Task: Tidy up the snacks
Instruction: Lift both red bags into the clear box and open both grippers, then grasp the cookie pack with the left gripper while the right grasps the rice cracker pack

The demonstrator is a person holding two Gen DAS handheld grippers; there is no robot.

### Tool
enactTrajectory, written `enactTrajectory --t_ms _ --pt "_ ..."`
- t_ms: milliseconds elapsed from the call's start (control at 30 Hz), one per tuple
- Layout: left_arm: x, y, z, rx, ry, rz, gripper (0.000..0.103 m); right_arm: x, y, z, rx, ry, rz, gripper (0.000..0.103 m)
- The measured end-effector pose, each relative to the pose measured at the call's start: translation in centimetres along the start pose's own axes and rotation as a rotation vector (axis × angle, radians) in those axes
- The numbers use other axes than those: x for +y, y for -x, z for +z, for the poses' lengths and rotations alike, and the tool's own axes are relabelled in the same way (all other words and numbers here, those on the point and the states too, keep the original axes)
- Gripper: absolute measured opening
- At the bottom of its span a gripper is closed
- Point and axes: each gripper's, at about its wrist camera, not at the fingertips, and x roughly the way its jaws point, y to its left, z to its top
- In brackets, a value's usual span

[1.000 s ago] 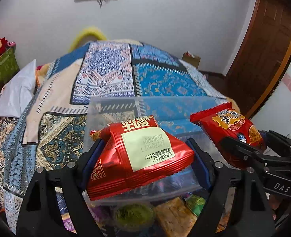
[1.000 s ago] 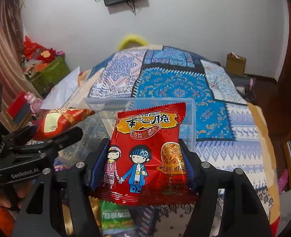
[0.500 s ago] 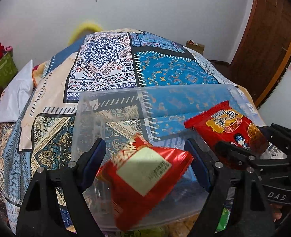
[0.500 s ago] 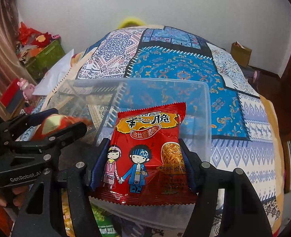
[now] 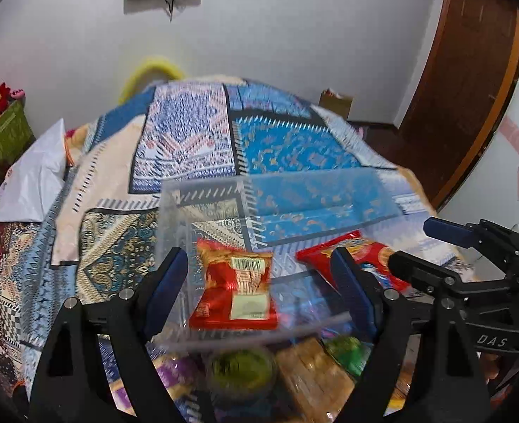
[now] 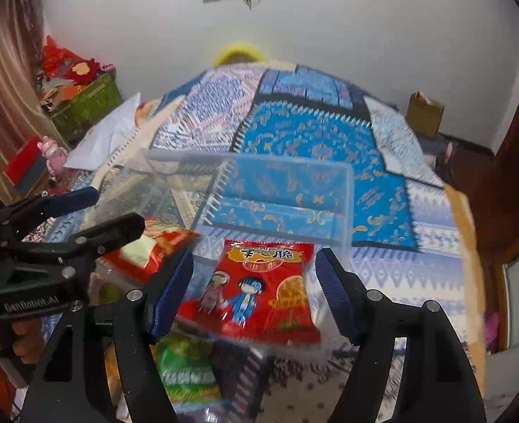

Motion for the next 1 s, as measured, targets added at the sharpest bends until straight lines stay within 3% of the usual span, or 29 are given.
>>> enactTrajectory --t_ms 200,433,633,1000 --pt "-0.8 5.5 -2.2 -0.041 -0.034 0.005 0.089 0.6 5.3 -1.7 -0.075 0.005 -0.001 0.073" --pt "-1.7 9.9 -7.6 -0.037 -0.069 -0.012 0.093 1.4 9.3 -6.0 -0.104 -0.003 0.005 0.073" --pt "-2.0 10.6 -12.3 0.025 -0.052 -0.030 0.093 2.2 9.6 -10.6 -0.055 -0.028 0.016 0.073" --pt "-1.9 10.3 -17.8 0.109 -0.020 -0.072 0.093 4.0 6.9 -17.8 0.113 -0.012 0.063 0.073"
